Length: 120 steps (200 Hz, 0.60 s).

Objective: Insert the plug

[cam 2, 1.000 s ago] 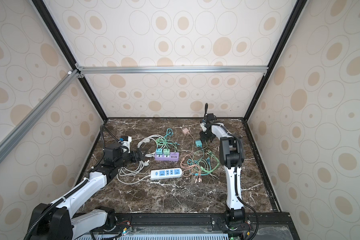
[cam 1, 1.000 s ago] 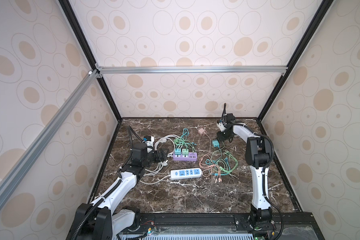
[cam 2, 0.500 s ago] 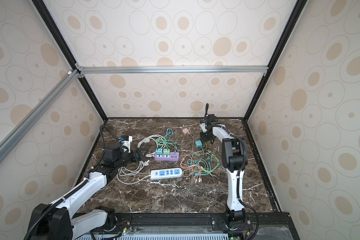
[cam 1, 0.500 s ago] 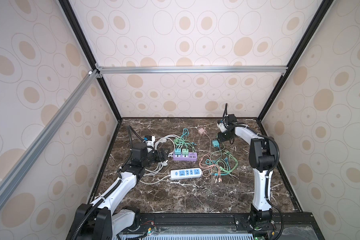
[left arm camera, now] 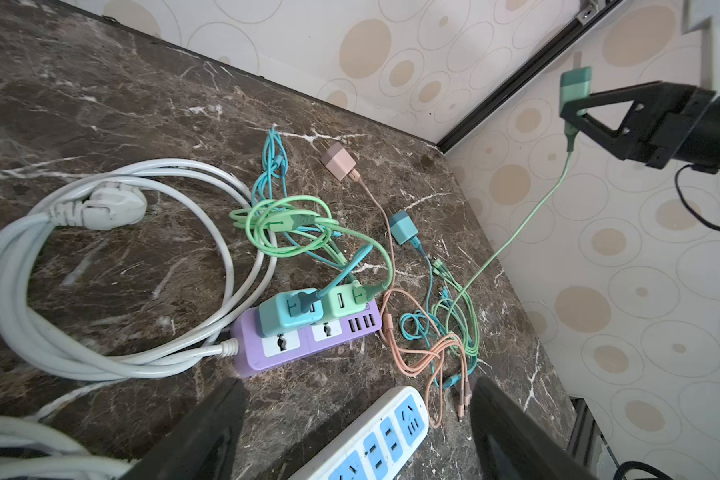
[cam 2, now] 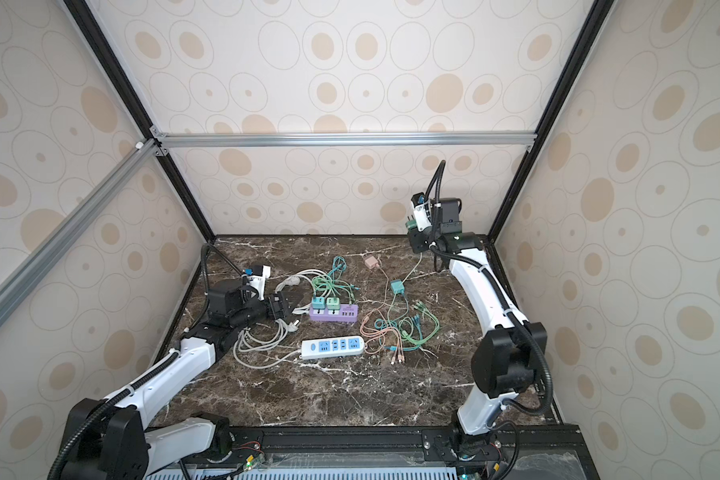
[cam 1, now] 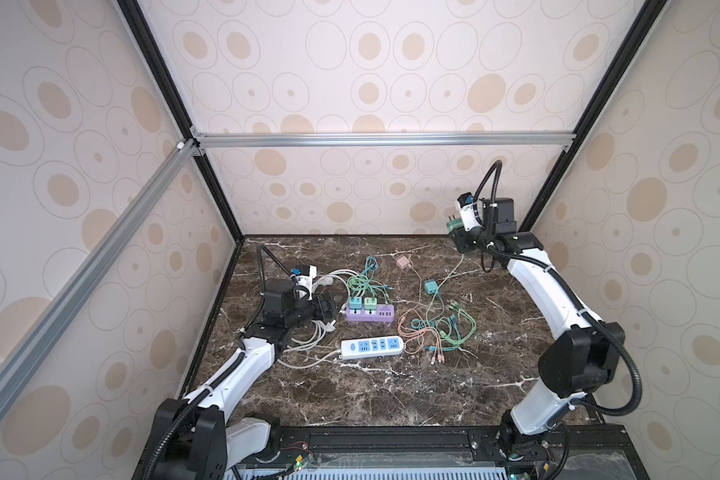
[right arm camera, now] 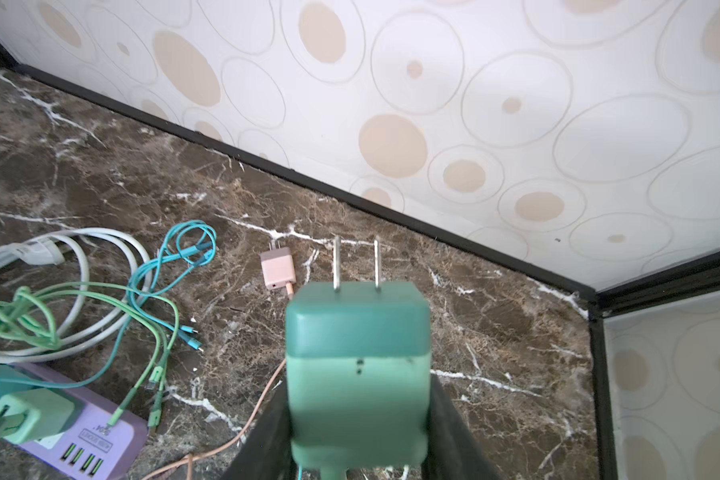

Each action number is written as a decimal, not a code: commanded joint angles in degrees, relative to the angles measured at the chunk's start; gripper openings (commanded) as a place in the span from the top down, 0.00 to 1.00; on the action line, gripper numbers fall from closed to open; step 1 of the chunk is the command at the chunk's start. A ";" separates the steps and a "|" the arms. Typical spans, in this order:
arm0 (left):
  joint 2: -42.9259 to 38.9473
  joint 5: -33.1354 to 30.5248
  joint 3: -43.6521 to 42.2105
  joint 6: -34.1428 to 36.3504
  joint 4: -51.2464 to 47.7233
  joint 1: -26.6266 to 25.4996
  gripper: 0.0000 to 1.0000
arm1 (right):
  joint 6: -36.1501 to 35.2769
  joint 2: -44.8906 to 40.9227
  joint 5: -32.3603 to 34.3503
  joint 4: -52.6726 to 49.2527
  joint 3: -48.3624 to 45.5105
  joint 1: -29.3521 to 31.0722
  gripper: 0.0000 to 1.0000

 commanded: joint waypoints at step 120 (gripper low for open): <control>-1.70 11.47 5.22 -6.24 9.09 0.13 0.15 | -17.91 -18.74 -2.39 -3.14 -1.58 18.94 0.72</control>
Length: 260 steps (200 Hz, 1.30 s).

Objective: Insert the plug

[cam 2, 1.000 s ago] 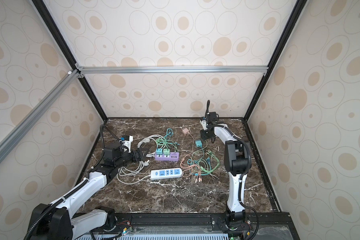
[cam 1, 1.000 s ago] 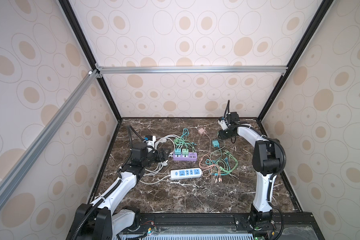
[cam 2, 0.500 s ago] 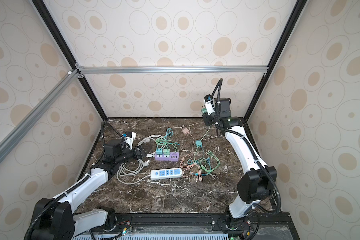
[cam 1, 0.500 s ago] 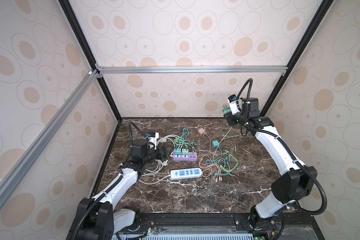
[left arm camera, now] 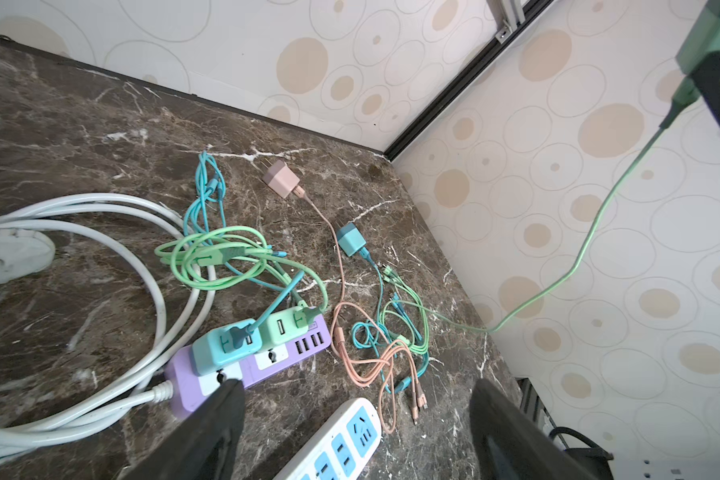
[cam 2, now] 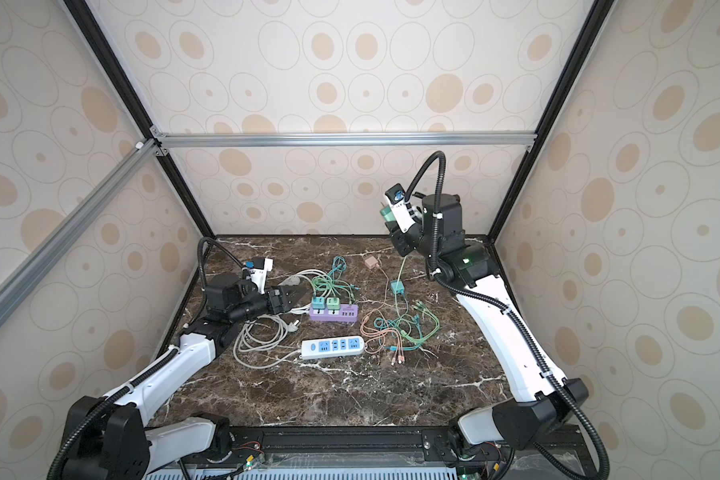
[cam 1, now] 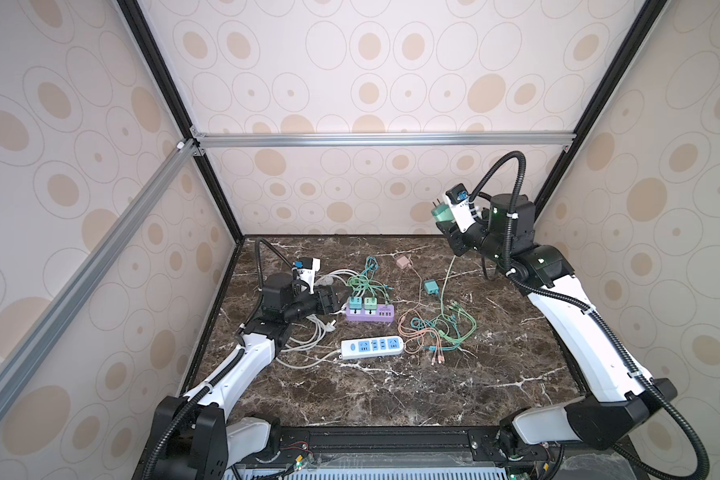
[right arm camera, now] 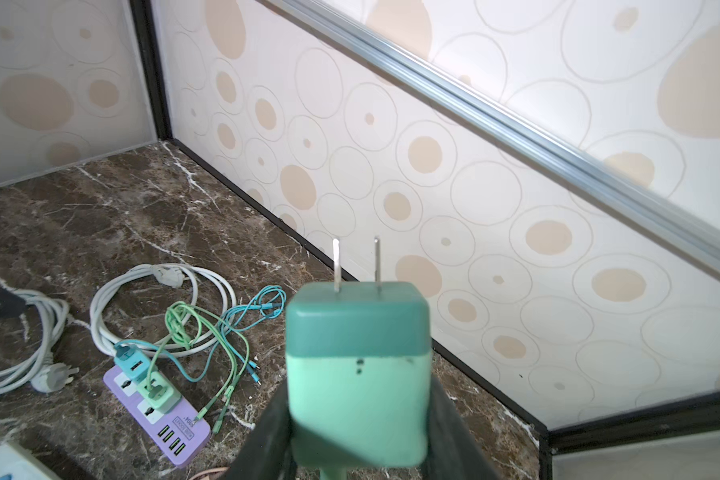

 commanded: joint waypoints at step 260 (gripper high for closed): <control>-1.40 24.67 8.52 -4.08 8.11 -9.81 0.44 | -19.95 -5.15 -0.49 6.85 -22.54 25.96 0.75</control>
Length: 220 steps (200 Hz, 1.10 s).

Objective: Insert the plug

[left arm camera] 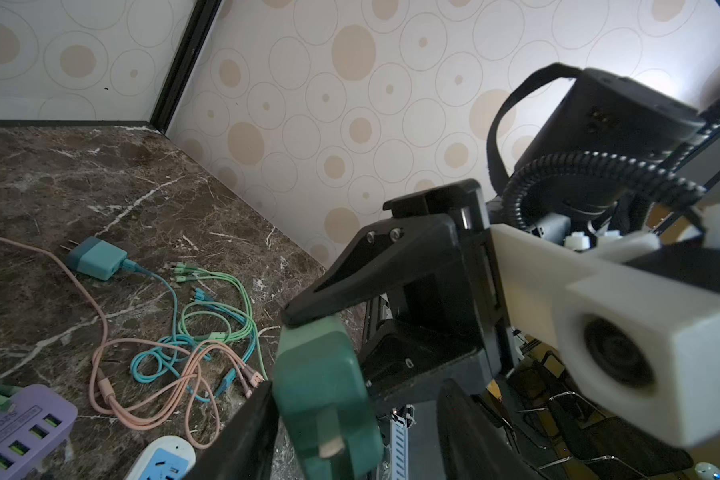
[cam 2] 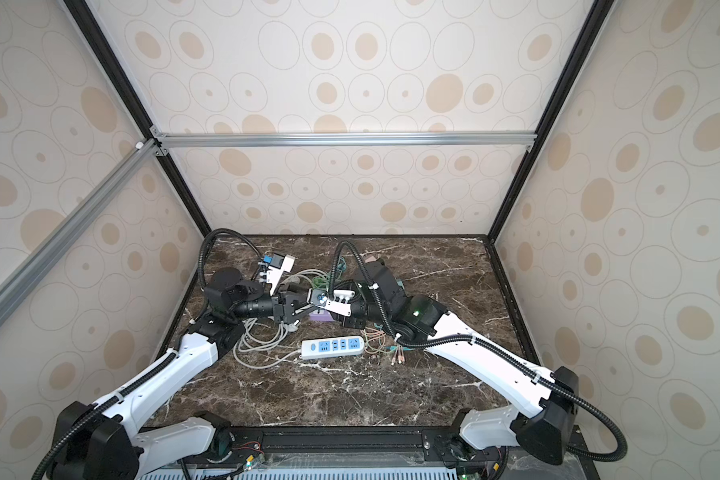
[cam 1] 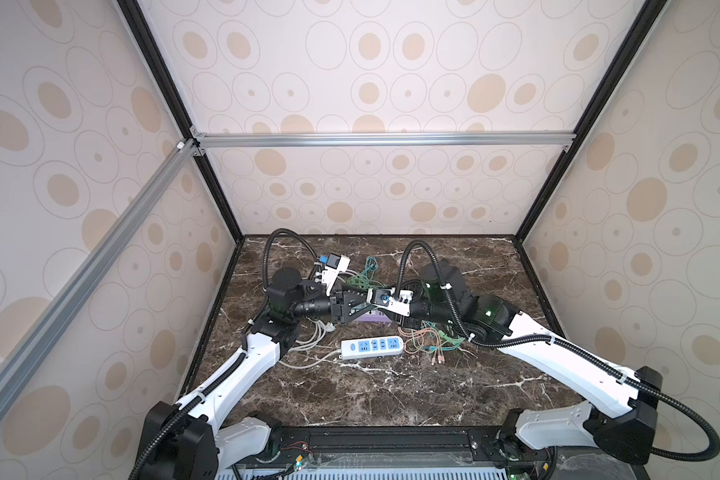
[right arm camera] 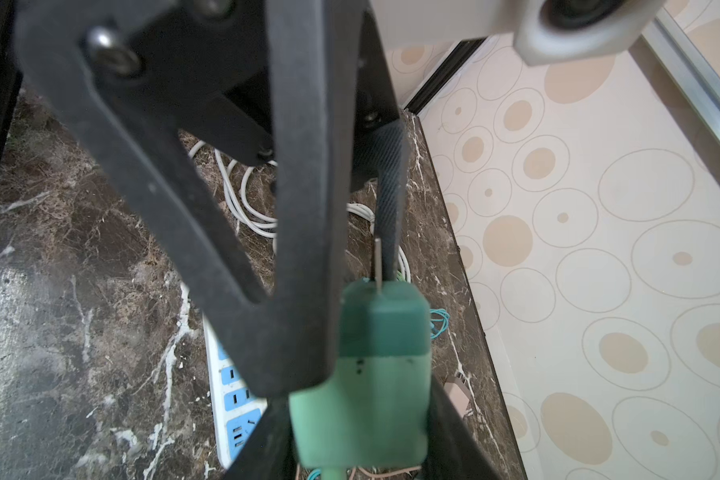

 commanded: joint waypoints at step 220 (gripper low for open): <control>2.14 -10.91 1.24 -2.21 10.67 -0.25 1.00 | 32.60 -18.02 -9.41 16.68 -15.42 -3.08 0.29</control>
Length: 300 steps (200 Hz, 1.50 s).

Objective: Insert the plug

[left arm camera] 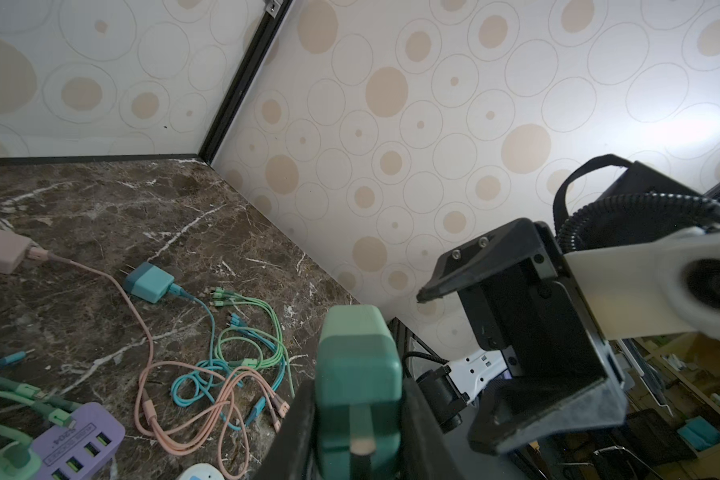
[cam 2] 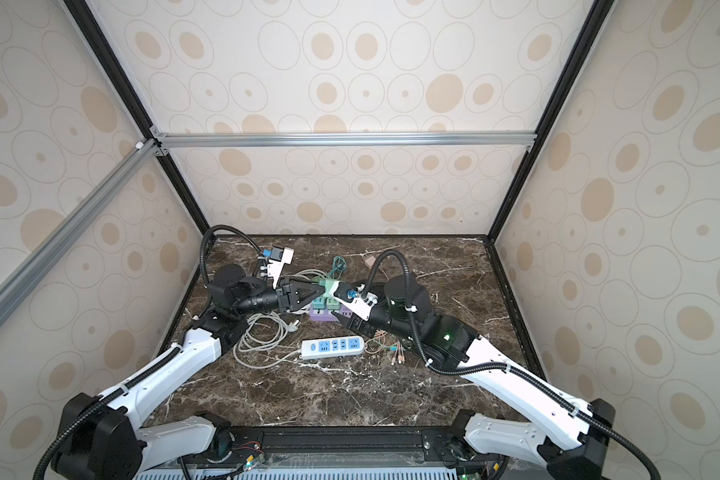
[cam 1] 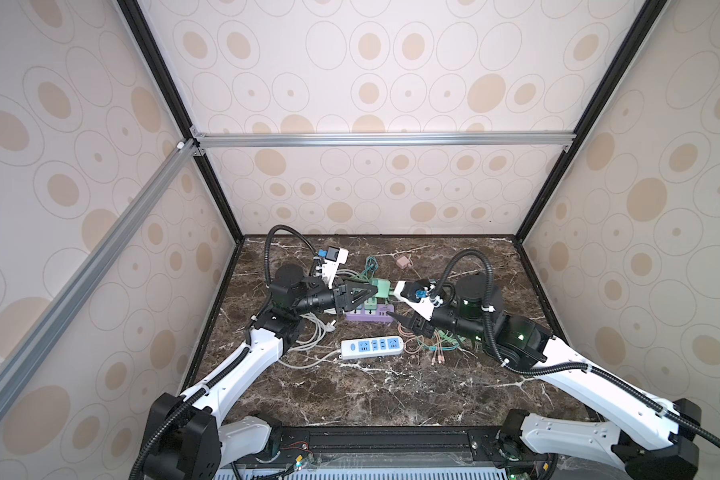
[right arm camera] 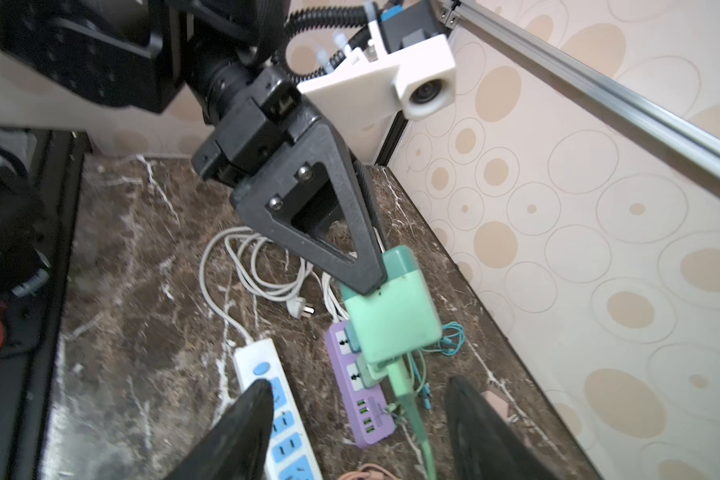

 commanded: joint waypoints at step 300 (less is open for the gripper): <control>0.97 3.06 -8.81 -18.85 45.62 0.18 1.00 | 61.34 17.09 -36.20 74.85 -11.74 -9.82 0.61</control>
